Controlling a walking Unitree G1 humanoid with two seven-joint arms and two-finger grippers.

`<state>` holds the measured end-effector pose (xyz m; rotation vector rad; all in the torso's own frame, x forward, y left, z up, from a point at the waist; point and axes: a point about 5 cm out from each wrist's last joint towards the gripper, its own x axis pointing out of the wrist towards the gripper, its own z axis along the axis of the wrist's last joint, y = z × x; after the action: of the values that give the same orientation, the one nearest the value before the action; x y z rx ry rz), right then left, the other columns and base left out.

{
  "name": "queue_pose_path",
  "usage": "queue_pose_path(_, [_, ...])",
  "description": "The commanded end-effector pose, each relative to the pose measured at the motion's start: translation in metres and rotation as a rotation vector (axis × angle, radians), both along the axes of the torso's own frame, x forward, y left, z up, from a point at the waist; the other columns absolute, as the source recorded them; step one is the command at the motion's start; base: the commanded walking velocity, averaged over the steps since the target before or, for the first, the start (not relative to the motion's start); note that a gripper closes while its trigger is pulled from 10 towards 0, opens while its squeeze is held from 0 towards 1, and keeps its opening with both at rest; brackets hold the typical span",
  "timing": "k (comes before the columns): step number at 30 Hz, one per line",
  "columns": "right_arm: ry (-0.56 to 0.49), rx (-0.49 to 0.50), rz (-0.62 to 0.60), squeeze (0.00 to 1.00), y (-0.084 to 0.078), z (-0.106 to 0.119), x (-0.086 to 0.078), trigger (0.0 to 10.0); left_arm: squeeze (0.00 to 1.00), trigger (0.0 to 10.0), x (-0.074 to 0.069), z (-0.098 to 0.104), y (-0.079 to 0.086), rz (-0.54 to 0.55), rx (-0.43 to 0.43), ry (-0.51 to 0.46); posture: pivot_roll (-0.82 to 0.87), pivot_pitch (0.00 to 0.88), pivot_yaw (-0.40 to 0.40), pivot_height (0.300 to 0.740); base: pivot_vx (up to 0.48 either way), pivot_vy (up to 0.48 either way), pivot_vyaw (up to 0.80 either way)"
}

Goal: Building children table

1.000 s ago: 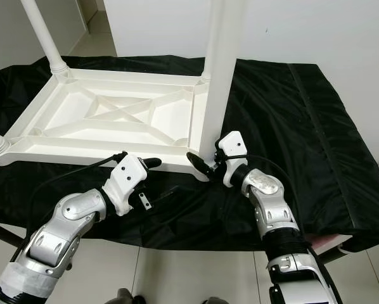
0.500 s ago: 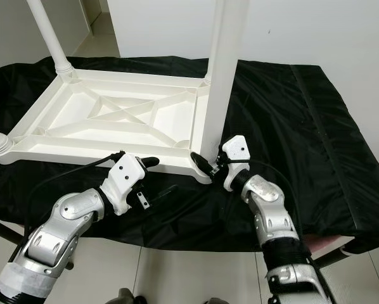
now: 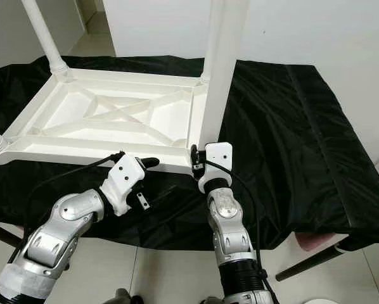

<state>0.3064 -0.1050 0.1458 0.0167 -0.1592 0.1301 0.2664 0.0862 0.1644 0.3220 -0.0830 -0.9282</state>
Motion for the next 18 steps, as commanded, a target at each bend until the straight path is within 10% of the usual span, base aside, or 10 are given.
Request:
queue_pose_path(1, [0.064,0.024,0.022,0.0,0.0,-0.013,-0.004,10.0,0.0,10.0,-0.001,-0.002,0.003,0.034,0.01,0.002,-0.1,0.111,0.033,0.74,0.0,0.0,0.0])
queue_pose_path(2, [0.045,0.04,0.036,1.0,-0.002,-0.01,-0.005,10.0,0.0,10.0,-0.001,-0.003,0.004,0.036,0.011,0.002,-0.1,0.107,0.031,0.74,0.0,0.0,0.0])
queue_pose_path(11, [-0.015,0.0,0.126,1.0,-0.013,0.002,-0.004,10.0,0.0,10.0,-0.001,-0.002,0.005,0.033,0.015,-0.002,-0.1,0.093,0.034,0.74,0.0,0.0,0.0])
queue_pose_path(12, [-0.019,-0.025,0.166,0.0,-0.016,0.002,-0.003,10.0,0.0,10.0,-0.002,-0.002,0.004,0.028,0.017,-0.001,-0.1,0.092,0.034,0.74,0.0,0.0,0.0])
queue_pose_path(18, [-0.028,-0.165,0.428,0.0,-0.024,0.005,0.006,10.0,0.0,10.0,-0.002,-0.002,0.0,0.009,0.018,0.0,-0.11,0.077,0.044,0.74,0.0,0.0,0.0])
